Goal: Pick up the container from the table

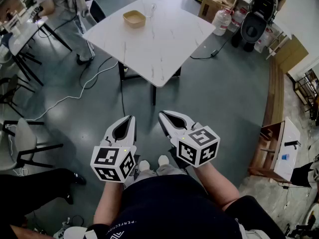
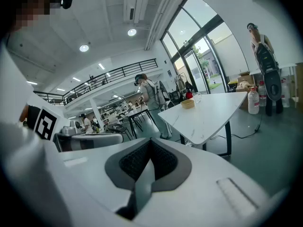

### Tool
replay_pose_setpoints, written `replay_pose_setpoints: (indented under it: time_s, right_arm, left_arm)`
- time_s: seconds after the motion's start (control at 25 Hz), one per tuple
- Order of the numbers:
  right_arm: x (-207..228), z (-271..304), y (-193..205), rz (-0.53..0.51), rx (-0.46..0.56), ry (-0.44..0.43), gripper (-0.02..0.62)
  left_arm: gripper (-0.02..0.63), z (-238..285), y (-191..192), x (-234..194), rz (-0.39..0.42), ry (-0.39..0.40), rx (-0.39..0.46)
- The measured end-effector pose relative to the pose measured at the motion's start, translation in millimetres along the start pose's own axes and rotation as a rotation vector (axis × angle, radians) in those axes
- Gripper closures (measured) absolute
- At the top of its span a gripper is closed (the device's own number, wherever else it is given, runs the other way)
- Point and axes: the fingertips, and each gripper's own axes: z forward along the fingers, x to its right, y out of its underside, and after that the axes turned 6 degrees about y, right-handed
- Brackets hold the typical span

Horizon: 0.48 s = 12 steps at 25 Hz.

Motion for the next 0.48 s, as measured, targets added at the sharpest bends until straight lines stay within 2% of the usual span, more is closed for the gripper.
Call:
replay_pose_setpoints:
  time_s: [0.28,0.48]
  right_arm:
    - [8.4,0.9,1.4,0.041,-0.004,-0.03,0.594]
    - [18.7,0.9,0.9,0.027,-0.028,-0.056,0.594]
  left_arm:
    - [0.612,7.3,3.2,-0.6,-0.03,-0.023,-0.002]
    - [0.612,17.8,2.6,1.7,-0.055,-0.038,0.002]
